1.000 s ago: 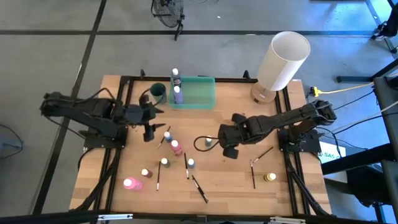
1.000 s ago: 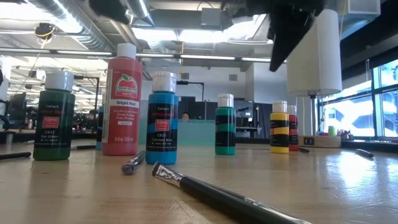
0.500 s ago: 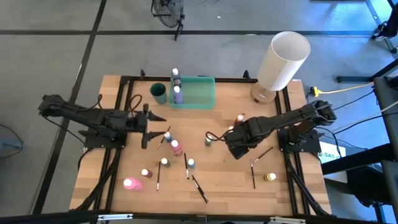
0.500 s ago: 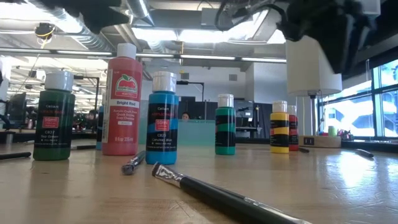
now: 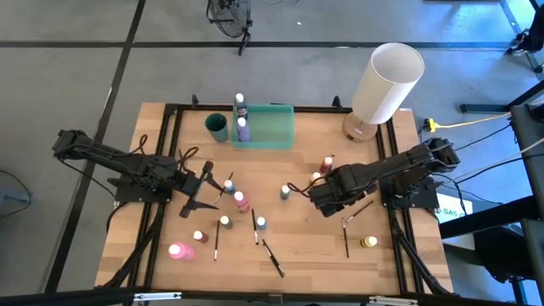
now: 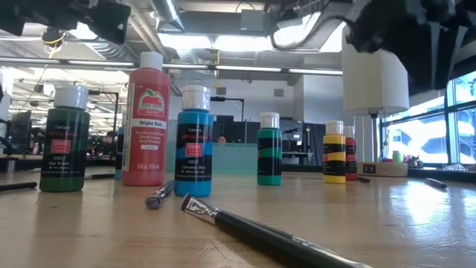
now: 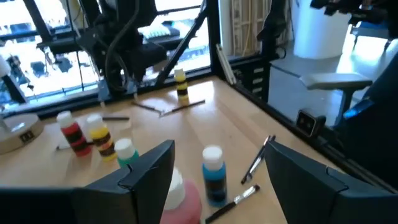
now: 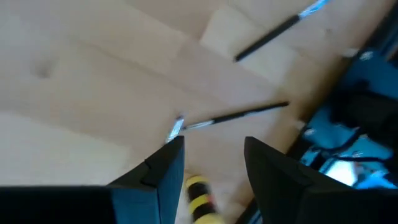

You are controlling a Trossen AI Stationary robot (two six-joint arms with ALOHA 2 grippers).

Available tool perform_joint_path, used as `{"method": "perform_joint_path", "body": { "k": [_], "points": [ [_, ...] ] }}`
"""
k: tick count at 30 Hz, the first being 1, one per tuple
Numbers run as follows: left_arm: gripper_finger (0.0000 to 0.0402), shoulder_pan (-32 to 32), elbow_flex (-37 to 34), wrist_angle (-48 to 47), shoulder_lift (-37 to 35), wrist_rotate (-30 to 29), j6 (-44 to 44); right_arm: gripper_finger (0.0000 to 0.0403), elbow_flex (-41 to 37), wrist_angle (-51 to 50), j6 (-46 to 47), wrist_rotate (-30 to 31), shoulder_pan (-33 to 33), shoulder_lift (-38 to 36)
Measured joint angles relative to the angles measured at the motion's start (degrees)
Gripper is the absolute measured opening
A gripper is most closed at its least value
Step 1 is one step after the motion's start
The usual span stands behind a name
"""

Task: Pick & Place Paint Supplies
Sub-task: Put the silver paintbrush into the green cup

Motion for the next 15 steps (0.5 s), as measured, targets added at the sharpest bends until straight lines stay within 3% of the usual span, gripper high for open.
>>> {"method": "perform_joint_path", "body": {
  "k": [5,15],
  "points": [
    [0.0248,0.02,-0.02,-3.26,0.00,-0.39,0.02,0.0169,-7.24,3.45,-1.50,-3.38,0.00,-0.02],
    [0.0248,0.02,-0.02,-3.54,0.04,-0.52,1.03,0.0169,-16.65,23.98,-10.41,-9.25,0.00,-0.02]
  ]
}}
